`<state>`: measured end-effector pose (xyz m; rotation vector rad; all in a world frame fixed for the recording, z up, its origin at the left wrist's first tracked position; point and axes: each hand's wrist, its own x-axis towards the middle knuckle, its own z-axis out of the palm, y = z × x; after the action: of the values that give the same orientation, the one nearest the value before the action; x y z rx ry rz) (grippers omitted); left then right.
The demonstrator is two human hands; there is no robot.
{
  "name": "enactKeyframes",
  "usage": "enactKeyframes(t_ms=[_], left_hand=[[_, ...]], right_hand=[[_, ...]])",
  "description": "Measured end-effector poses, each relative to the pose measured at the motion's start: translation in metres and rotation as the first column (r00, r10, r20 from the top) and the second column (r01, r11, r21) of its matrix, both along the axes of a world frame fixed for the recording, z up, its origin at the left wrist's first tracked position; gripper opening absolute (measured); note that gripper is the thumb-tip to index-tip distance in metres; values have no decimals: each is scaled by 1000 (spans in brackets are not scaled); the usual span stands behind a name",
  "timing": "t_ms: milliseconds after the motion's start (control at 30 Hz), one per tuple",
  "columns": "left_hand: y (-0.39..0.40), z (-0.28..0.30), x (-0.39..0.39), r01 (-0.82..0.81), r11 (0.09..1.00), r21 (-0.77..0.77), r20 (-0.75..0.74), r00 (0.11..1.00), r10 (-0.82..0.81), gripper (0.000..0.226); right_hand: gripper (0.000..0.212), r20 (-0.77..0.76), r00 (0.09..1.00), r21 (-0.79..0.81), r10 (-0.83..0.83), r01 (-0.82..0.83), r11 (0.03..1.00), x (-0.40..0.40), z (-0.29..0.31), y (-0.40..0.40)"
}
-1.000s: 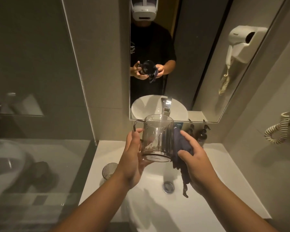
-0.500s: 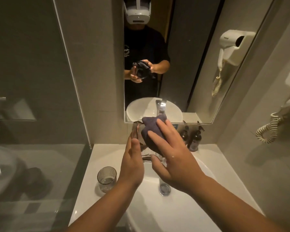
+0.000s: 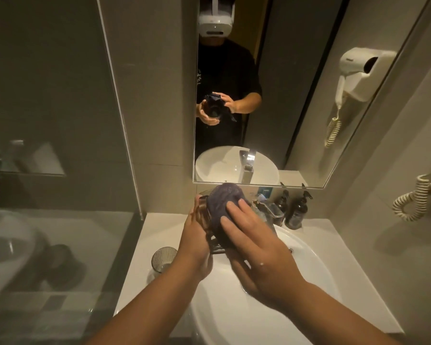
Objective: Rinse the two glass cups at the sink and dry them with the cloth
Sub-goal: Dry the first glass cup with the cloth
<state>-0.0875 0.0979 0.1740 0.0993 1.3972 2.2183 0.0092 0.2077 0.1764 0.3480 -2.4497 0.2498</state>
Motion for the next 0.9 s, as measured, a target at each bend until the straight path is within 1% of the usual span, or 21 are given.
enactKeyframes(t_ms=[100, 167, 233, 267, 300, 333, 367, 433, 467, 500, 567, 600, 667, 700, 733, 767, 833, 867, 900], left_hand=[[3, 2, 0, 9, 1000, 20, 19, 1000, -9, 42], [5, 2, 2, -4, 999, 50, 8, 1000, 3, 43], [7, 3, 5, -5, 997, 73, 1, 1000, 5, 43], [8, 3, 6, 1, 996, 85, -3, 1000, -1, 41], [8, 3, 6, 17, 994, 110, -8, 1000, -16, 40], [8, 5, 7, 40, 988, 147, 2, 999, -40, 41], [7, 6, 6, 56, 979, 195, 11, 998, -59, 42], [5, 9, 6, 79, 961, 265, 1, 997, -82, 40], [5, 14, 6, 92, 958, 273, -21, 996, -90, 40], [5, 14, 4, 103, 959, 264, -40, 995, -95, 42], [6, 16, 3, 122, 961, 250, -50, 992, -113, 43], [7, 17, 3, 85, 970, 228, -44, 996, -77, 44], [11, 16, 2, -49, 995, 84, -26, 998, 51, 37], [12, 16, 1, -122, 992, 22, -22, 992, 122, 36], [12, 17, 2, -152, 988, 2, -19, 988, 152, 39], [12, 17, 1, -153, 988, -5, -12, 988, 153, 46], [10, 22, 2, -73, 997, 16, 4, 997, 73, 67], [8, 26, 4, -12, 999, 44, 13, 1000, 11, 76], [8, 28, 6, 49, 996, 68, 9, 999, -49, 82]], right_hand=[[45, -49, 998, 42, -41, 43, 998, 3, 0, -9], [43, -63, 998, 0, -23, 23, 1000, 2, 2, -5], [44, -47, 998, -90, -47, 42, 995, 0, 3, -2], [45, -30, 997, -170, -71, 65, 983, -1, 5, -1], [47, -3, 996, -285, -92, 88, 955, -1, 8, -1], [47, 40, 995, -420, -96, 104, 902, -1, 14, -2], [45, 95, 992, -549, -77, 117, 827, -2, 18, -3], [41, 181, 983, -763, 3, 139, 632, -4, 18, 0], [40, 196, 980, -824, 30, 148, 546, -5, 15, 2], [41, 205, 978, -854, 27, 165, 494, -5, 12, 2], [44, 220, 976, -872, -4, 199, 447, -6, 9, 0], [45, 228, 973, -868, -27, 215, 448, -6, 10, -1], [40, 229, 971, -856, -70, 235, 460, -7, 12, 0], [37, 235, 968, -849, -89, 249, 466, -8, 13, 0], [37, 241, 965, -846, -100, 259, 466, -8, 13, 1], [38, 240, 966, -853, -101, 259, 453, -8, 13, 3], [46, 237, 964, -874, -116, 264, 409, -8, 11, 7], [51, 238, 961, -871, -140, 275, 406, -8, 10, 11], [55, 235, 957, -857, -168, 285, 429, -7, 11, 12]])
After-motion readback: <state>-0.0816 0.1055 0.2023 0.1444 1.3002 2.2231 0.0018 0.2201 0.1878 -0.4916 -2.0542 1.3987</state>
